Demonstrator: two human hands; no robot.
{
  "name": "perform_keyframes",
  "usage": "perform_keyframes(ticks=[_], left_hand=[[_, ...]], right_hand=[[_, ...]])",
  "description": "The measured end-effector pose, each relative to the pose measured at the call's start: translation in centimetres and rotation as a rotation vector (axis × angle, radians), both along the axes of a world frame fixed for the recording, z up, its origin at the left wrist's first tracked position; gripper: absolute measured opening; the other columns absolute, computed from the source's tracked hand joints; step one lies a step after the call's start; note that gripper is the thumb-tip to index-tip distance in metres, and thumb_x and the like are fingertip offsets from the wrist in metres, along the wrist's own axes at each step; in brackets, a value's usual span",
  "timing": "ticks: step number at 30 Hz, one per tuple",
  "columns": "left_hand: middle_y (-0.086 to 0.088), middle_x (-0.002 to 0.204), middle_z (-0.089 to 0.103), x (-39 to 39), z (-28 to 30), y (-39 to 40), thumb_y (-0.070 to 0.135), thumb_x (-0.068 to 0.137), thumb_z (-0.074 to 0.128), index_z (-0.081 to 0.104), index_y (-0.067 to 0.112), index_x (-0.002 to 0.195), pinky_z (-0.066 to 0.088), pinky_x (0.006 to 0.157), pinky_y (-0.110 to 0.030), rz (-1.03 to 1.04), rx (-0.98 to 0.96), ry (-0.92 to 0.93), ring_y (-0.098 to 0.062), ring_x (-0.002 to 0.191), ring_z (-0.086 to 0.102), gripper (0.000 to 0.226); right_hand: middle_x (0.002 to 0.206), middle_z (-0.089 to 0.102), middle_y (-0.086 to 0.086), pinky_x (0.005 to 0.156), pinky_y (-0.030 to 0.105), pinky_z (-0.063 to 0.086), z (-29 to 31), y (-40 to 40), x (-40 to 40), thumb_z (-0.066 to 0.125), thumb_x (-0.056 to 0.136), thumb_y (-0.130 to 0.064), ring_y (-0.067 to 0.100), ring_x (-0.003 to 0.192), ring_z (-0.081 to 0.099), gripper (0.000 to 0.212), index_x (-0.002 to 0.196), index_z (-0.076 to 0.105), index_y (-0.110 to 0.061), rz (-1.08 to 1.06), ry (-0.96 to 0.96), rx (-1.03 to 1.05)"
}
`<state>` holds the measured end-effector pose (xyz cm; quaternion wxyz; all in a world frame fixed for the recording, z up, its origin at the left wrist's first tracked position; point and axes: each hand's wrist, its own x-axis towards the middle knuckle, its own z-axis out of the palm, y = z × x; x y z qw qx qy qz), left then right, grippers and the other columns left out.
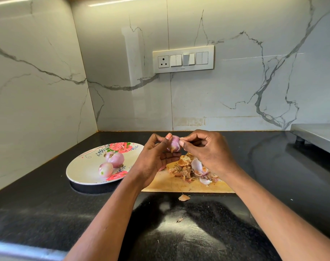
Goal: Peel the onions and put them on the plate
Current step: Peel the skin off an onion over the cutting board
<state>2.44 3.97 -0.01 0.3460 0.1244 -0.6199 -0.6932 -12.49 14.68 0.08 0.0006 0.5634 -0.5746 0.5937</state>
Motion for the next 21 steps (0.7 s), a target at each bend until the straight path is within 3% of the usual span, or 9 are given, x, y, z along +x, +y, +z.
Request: perform_keyframes(ticks=[7,13,21], left_hand=[[-0.012,0.091,0.074,-0.05,0.01,0.09,0.030,0.099,0.057,0.050,0.010,0.093,0.061,0.082,-0.035,-0.006,0.020,-0.003,-0.026,0.085,0.074,0.022],[-0.013,0.094,0.074,-0.03,0.00,0.07,0.031,0.097,0.058,0.051,0.010,0.094,0.061,0.082,-0.035,-0.009,0.039,0.002,-0.028,0.088,0.074,0.023],[-0.013,0.091,0.074,0.10,0.33,0.06,0.033,0.090,0.062,0.053,0.008,0.103,0.061,0.083,-0.034,0.027,0.047,0.056,-0.026,0.086,0.074,0.030]], right_hand=[[0.088,0.078,-0.005,0.075,0.023,0.059,0.15,0.22,-0.14,0.079,0.086,-0.016,0.008,0.082,0.074,0.008,0.094,0.079,-0.017,0.030,-0.028,0.012],[0.086,0.077,-0.004,0.074,0.024,0.058,0.06,0.00,-0.05,0.079,0.085,-0.013,0.007,0.080,0.073,0.010,0.094,0.078,-0.015,0.012,-0.038,0.008],[0.096,0.077,-0.002,0.088,0.042,0.061,0.51,-0.24,0.53,0.074,0.091,-0.015,0.013,0.091,0.075,0.014,0.102,0.074,-0.024,0.078,-0.209,0.025]])
